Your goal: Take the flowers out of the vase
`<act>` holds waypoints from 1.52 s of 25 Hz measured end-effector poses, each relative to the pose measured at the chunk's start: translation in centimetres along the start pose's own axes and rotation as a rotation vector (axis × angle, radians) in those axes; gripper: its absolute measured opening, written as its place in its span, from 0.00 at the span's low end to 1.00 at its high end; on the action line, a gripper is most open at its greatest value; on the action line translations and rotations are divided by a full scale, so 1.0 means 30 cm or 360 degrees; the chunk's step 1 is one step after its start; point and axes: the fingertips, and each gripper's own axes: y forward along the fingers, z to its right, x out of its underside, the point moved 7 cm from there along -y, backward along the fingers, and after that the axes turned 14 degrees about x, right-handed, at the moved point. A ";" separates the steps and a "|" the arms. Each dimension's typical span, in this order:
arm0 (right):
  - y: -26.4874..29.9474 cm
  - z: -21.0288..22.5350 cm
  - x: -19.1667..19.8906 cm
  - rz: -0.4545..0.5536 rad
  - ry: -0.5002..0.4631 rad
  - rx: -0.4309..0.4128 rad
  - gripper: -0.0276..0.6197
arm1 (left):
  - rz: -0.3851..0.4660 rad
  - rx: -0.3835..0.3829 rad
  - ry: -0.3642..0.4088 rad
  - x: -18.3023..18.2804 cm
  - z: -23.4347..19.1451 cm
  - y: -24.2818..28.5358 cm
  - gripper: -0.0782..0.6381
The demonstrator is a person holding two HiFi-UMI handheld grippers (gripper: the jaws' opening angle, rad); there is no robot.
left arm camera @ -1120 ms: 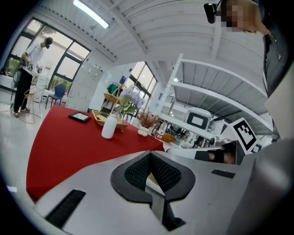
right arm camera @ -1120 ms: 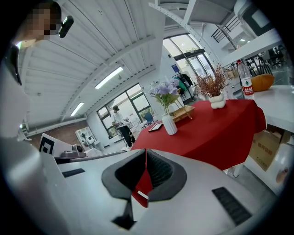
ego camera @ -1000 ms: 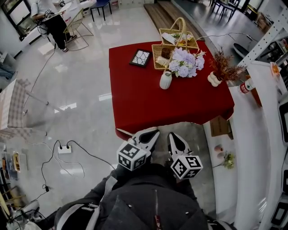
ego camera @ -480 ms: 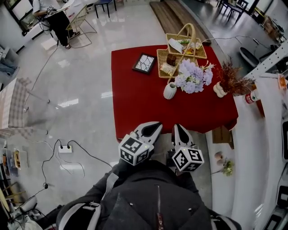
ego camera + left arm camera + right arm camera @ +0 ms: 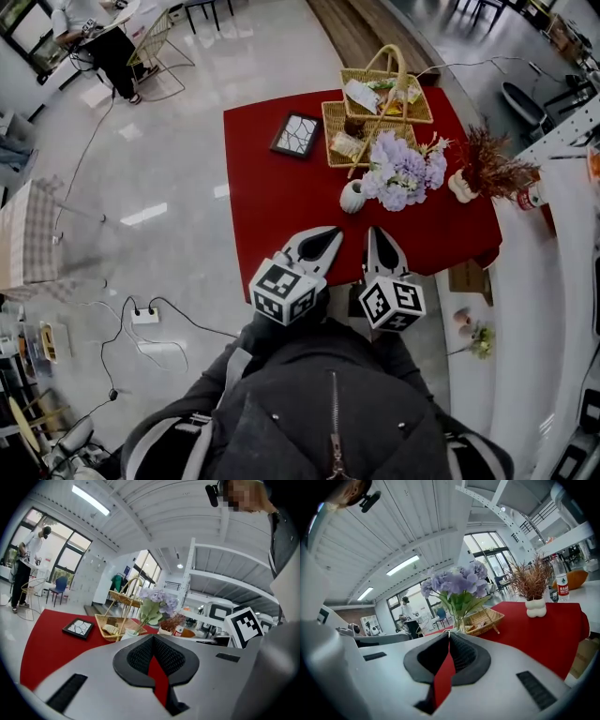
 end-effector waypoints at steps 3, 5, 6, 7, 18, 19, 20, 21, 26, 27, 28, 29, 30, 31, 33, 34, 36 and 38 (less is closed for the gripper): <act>0.061 0.004 -0.009 -0.0017 0.0020 0.0008 0.06 | 0.0010 -0.0013 0.0004 -0.030 -0.048 0.022 0.12; 0.092 0.009 -0.012 -0.0025 0.0013 0.0018 0.06 | 0.0016 -0.0017 -0.0001 -0.044 -0.073 0.032 0.12; 0.106 0.011 -0.012 -0.0026 0.0010 0.0019 0.06 | 0.0018 -0.0018 -0.0003 -0.049 -0.084 0.036 0.12; 0.120 0.012 -0.012 -0.0024 0.0009 0.0014 0.06 | 0.0018 -0.0021 -0.0004 -0.052 -0.095 0.040 0.12; 0.259 -0.015 -0.007 0.0066 0.0047 -0.0024 0.31 | -0.0032 -0.0100 -0.0086 -0.032 -0.219 0.057 0.12; 0.269 -0.015 -0.009 0.0071 0.0039 -0.0017 0.31 | -0.0037 -0.0105 -0.0091 -0.029 -0.228 0.058 0.12; 0.278 -0.016 -0.009 0.0071 0.0027 -0.0007 0.31 | -0.0041 -0.0107 -0.0096 -0.027 -0.235 0.060 0.12; 0.286 -0.016 -0.009 0.0067 0.0011 0.0008 0.31 | -0.0044 -0.0109 -0.0101 -0.026 -0.240 0.062 0.12; 0.302 -0.017 -0.026 0.0097 0.0002 0.0028 0.31 | -0.0072 -0.0093 -0.0130 -0.014 -0.245 0.071 0.12; 0.305 -0.017 -0.031 0.0106 0.0000 0.0026 0.30 | -0.0078 -0.0088 -0.0136 -0.009 -0.245 0.074 0.12; 0.309 -0.016 -0.035 0.0112 -0.0004 0.0025 0.30 | -0.0082 -0.0084 -0.0142 -0.005 -0.246 0.077 0.12; 0.312 -0.014 -0.039 0.0115 -0.0007 0.0024 0.30 | -0.0086 -0.0080 -0.0148 -0.001 -0.246 0.079 0.12; 0.316 -0.013 -0.041 0.0116 -0.0008 0.0022 0.30 | -0.0088 -0.0078 -0.0154 0.003 -0.247 0.082 0.12; 0.320 -0.011 -0.045 0.0118 -0.0008 0.0020 0.30 | -0.0090 -0.0076 -0.0159 0.005 -0.248 0.085 0.12; 0.326 -0.009 -0.054 0.0133 -0.0021 0.0015 0.30 | -0.0094 -0.0072 -0.0166 0.009 -0.250 0.092 0.12; 0.327 -0.008 -0.059 0.0141 -0.0031 0.0013 0.30 | -0.0097 -0.0069 -0.0169 0.011 -0.252 0.095 0.12; 0.330 -0.008 -0.067 0.0151 -0.0044 0.0008 0.29 | -0.0103 -0.0065 -0.0173 0.015 -0.254 0.100 0.12; 0.332 -0.007 -0.072 0.0154 -0.0053 0.0007 0.23 | -0.0109 -0.0062 -0.0178 0.019 -0.255 0.103 0.12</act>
